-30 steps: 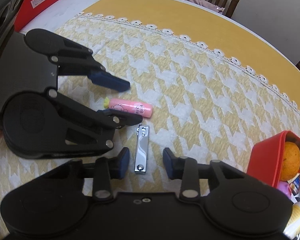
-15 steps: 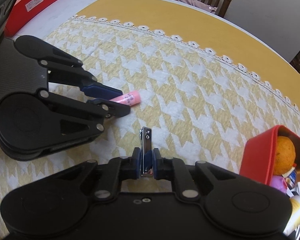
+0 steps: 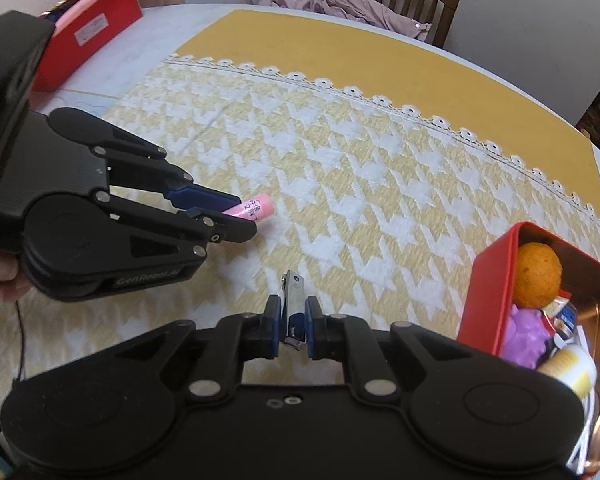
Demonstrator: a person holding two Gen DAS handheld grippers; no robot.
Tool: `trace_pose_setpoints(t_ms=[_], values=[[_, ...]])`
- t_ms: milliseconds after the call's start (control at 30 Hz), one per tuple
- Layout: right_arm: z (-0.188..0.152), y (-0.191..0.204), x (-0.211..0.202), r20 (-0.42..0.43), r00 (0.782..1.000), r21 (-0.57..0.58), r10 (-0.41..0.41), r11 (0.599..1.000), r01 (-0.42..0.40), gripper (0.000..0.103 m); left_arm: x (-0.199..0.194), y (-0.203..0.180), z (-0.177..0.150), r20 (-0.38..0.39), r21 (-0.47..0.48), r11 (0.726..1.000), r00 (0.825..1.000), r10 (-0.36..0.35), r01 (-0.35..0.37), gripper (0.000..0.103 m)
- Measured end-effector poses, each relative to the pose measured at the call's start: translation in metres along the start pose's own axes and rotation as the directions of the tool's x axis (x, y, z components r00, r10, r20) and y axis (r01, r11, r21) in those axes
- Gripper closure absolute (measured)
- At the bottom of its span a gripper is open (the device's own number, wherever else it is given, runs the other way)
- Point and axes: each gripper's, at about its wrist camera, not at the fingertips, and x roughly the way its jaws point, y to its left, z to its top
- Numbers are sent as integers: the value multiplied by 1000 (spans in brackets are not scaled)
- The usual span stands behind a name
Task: Organize rigid objects
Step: 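Carry the pink stick and nail clipper over the red tin with both tools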
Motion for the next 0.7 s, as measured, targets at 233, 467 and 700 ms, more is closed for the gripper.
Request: trace_pose_setpoints(t_ms=[233, 467, 700], values=[[-14, -2, -28, -13, 999, -27, 44, 999, -44, 92, -20, -11, -7, 6, -38, 999, 1000, 6, -6, 88], [-27, -17, -59, -13, 996, -37, 90, 995, -90, 92, -41, -36, -4, 19, -43, 999, 1000, -3, 3, 88], [-42, -47, -83, -46, 991, -52, 126, 990, -129, 92, -56, -76, 13, 44, -27, 999, 999, -29, 30, 88]])
